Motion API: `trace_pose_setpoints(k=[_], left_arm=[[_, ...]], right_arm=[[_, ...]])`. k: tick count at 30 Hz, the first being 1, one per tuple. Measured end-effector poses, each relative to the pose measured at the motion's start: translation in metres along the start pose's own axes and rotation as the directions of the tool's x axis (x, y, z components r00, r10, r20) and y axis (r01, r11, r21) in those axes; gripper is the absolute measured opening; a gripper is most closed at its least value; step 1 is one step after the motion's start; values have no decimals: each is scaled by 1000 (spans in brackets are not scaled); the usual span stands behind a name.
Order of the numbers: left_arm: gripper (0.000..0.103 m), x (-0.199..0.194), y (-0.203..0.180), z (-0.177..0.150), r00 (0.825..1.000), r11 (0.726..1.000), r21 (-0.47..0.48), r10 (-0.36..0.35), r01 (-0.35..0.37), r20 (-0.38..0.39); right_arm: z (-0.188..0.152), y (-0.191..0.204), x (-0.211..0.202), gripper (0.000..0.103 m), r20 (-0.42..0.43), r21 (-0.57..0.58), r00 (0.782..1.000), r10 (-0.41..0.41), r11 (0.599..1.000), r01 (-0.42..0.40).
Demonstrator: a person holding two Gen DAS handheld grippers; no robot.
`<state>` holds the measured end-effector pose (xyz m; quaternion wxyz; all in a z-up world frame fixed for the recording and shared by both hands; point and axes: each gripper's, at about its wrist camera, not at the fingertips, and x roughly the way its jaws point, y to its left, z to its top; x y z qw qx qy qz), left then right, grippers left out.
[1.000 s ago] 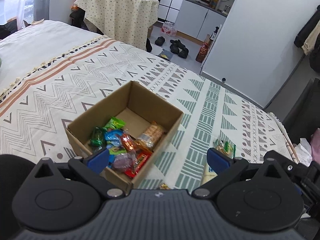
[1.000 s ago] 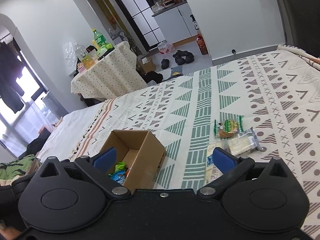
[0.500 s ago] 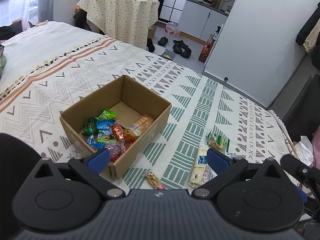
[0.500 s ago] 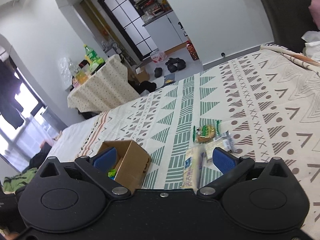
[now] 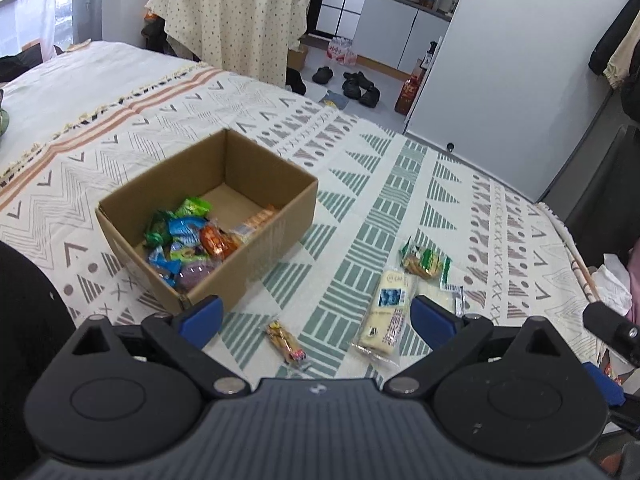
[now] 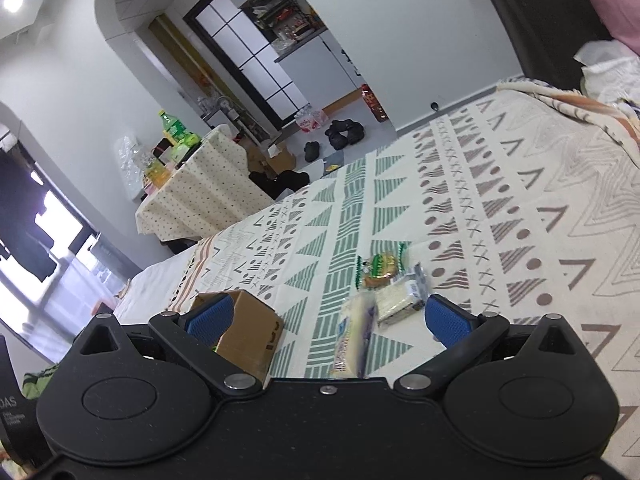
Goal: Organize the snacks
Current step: 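Move both tools back toward the white cake packets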
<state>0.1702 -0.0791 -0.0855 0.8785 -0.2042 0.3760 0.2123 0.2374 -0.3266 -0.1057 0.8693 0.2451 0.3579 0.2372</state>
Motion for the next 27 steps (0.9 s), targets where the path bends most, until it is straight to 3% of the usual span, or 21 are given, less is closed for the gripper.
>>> trace_pose_setpoints(k=[9,18,27], left_arm=[[99,24,-10,-6,999,999,-3,-40,40,-27],[90,61,-23,-8,992,995,-9,-96,95,-77],[79,103,-36,-6,981,991,-4,-130,131,-141]], right_arm=[[1,-15,8,100,-14,31,1000,-28,999,29],[-5,-27,31,87,-62,55,995,-80,995,83],[-8,-41,62,81,-109,76,985,-133,987,142]])
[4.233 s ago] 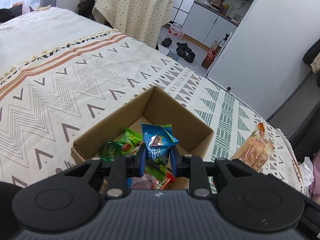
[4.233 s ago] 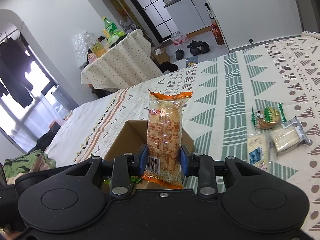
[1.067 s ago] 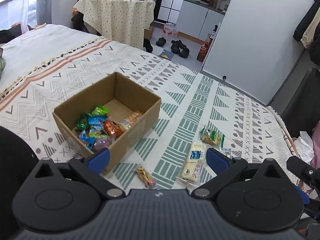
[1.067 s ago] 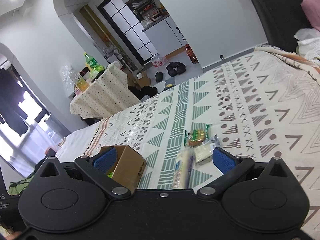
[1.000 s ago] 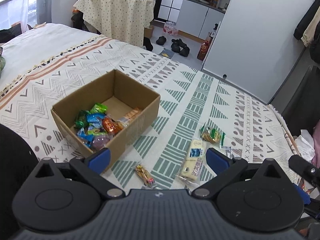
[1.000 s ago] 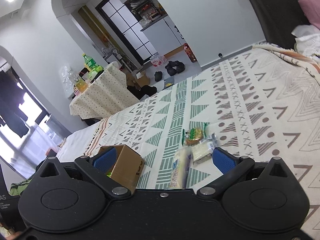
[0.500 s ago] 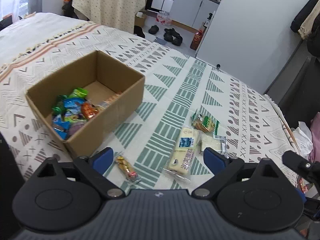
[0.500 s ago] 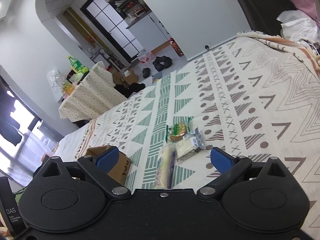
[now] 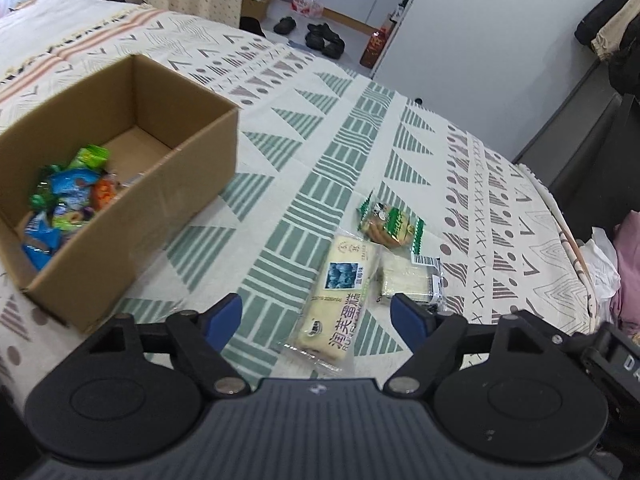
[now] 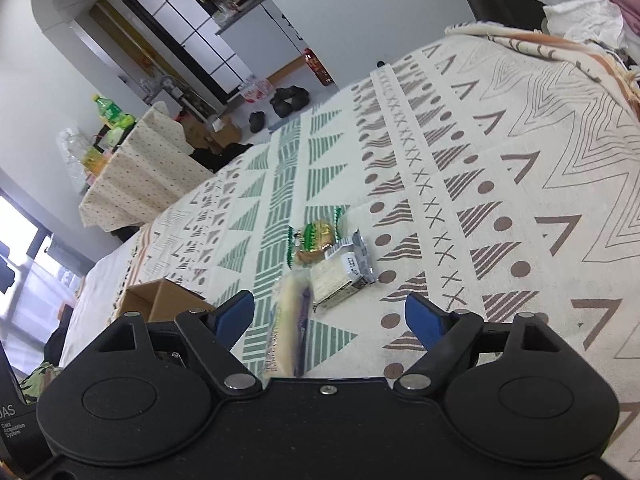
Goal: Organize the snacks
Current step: 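Move both tools back toward the white cake packets, then grasp white blueberry cake packet with left gripper while right gripper grasps small white packet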
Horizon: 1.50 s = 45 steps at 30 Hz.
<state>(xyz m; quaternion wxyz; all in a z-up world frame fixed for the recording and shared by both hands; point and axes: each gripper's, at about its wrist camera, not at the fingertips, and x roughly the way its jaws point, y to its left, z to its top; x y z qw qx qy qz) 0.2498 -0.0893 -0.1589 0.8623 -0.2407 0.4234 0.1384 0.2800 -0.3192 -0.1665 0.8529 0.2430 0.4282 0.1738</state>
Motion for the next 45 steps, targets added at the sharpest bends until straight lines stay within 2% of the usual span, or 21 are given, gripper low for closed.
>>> trace_pose_setpoints(k=[6,21,26,28,30,36,37,38,39,42,45], left_arm=[[68,30,-2,4,998,1000,0,-26,26,-58],[54,91,-11,12,987,999,6,-45,46,-152],[49,99,-12,16,987,999,17,-38,41,-155],[40,102,-9,19,987,999,9,-50,52,-155],[36,104,-6,21,986,999,7,-50,51,-159],[33,100,-5,26,987,999,13,-39,41,-157],[33,99,-5,26,988,999,12,-36,38,-152],[33,96,-4,26,989,999,12,-36,39,-147],[32,93,-4,27,989,999,14,-38,41,-140],[32,83,-2,28,993,999,22,-37,40,-112],[32,70,1,29,996,999,21,-35,37,-83]], right_arm=[[6,-1,24,72,-35,16,999,-10,1000,10],[13,-10,82,64,-112,58,993,-33,998,39],[16,-15,100,63,-123,81,991,-46,995,56],[17,-17,107,63,-121,91,992,-47,994,58],[19,-19,114,63,-121,97,991,-51,993,63],[18,-14,129,62,-109,73,992,-70,994,78],[19,-13,131,60,-107,68,992,-71,995,79],[18,-12,132,48,-108,66,992,-71,995,79],[18,-12,134,41,-115,62,991,-71,995,79],[17,-12,132,30,-129,71,991,-38,996,47],[16,-8,124,25,-125,70,992,-20,997,29]])
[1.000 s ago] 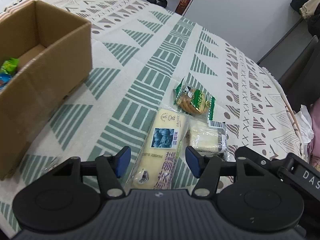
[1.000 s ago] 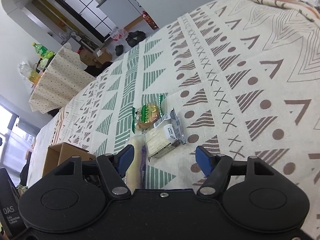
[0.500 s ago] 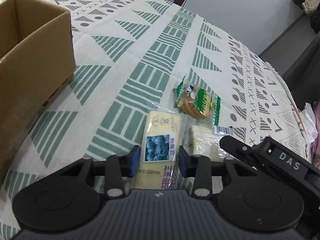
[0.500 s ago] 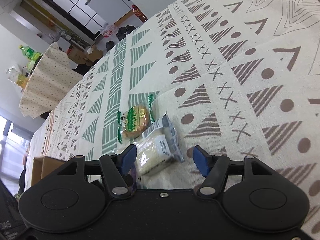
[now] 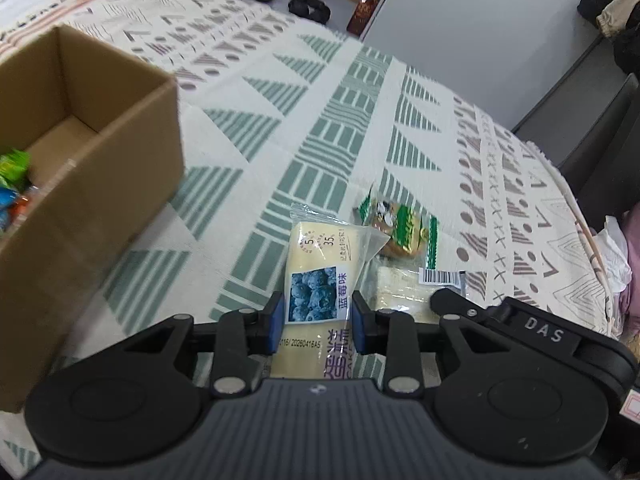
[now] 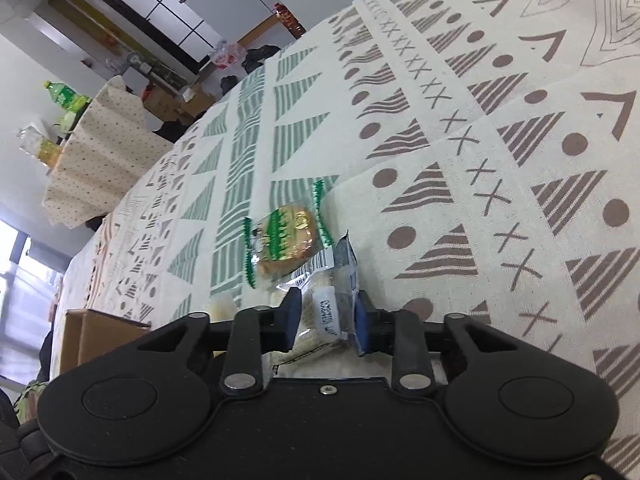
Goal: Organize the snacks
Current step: 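Grasp white blueberry cake packet with left gripper while right gripper grasps small white packet, then carry both packets toward the cardboard box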
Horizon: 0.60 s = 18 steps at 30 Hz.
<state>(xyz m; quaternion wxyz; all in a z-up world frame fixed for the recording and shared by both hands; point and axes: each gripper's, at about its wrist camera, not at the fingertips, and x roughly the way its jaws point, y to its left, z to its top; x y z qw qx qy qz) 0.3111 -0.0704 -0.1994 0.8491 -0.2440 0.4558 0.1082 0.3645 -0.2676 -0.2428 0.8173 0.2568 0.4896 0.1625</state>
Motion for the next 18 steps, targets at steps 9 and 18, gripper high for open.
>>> trace_pose_setpoints(k=[9,18], left_arm=[[32,-41,3,4,996,1000,-1,6,-6,86],[32,-77,9,3,989,1000,-9,21,-20,149]], right_arm=[[1,18,-34,16,80,-31,994,73,997,-71],[1,37,-59,15,137,-66,980,143,989,-135]])
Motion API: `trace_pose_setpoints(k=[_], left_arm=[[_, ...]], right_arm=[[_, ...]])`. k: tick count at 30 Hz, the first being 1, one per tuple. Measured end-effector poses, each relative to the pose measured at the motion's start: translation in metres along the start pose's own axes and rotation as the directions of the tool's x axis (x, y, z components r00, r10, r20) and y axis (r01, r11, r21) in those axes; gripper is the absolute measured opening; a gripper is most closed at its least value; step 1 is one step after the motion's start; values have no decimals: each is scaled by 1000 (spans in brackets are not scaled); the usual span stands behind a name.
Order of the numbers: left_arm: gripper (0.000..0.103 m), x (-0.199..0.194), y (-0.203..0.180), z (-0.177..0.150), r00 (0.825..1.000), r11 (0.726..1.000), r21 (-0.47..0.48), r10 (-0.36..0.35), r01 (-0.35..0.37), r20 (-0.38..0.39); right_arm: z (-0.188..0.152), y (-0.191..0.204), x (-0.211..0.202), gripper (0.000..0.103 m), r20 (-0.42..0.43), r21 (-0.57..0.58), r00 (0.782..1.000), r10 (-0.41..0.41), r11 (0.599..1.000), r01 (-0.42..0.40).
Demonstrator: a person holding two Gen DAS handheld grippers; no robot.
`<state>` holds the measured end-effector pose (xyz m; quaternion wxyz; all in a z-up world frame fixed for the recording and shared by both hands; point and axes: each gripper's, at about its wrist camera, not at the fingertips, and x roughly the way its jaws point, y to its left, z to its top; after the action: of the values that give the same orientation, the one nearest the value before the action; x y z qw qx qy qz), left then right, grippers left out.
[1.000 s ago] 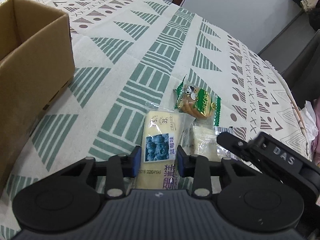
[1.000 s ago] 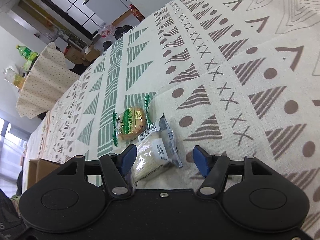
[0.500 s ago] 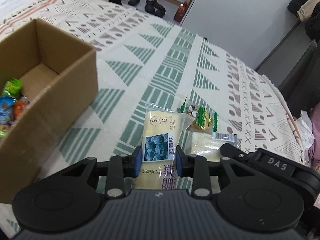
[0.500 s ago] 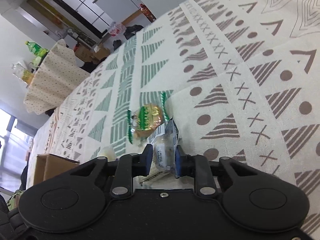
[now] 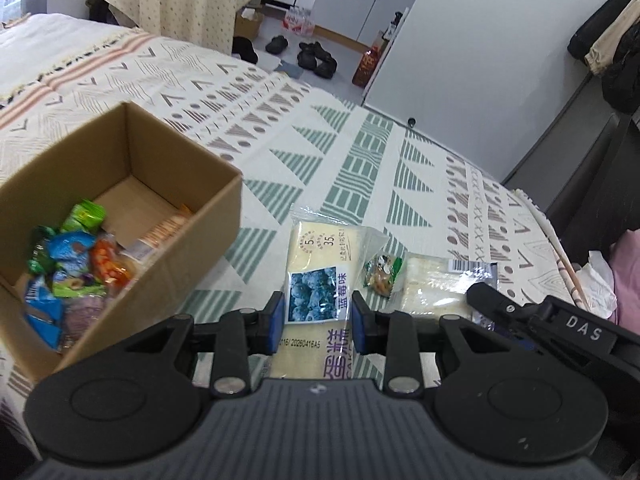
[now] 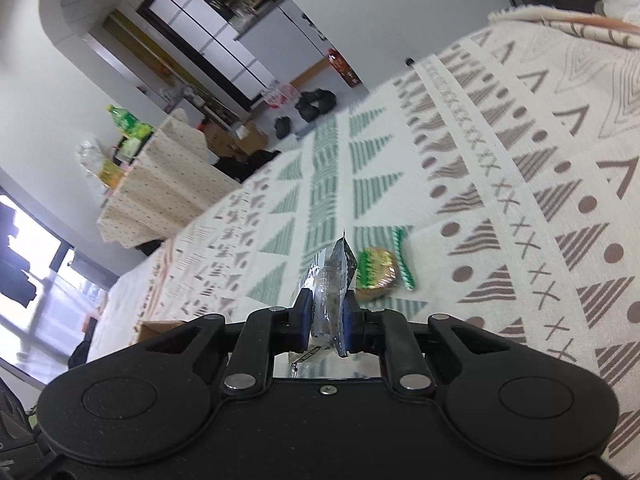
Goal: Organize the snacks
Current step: 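Carry both packets toward the cardboard box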
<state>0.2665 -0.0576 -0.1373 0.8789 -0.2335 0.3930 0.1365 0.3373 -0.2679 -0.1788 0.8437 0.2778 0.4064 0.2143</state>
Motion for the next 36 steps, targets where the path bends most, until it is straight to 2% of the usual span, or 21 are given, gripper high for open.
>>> trace_pose_setpoints(k=[10,36], left_arm=[[32,-34,11,9,998,1000,-5,13,-12,67],[32,-84,76,34,984,995,-91,60,-45,166]], right_arm=[[0,28,-17,15,53,-33,996,73,997,-71],[-23,101,-31,14,77,-143,979,188,974,-176]])
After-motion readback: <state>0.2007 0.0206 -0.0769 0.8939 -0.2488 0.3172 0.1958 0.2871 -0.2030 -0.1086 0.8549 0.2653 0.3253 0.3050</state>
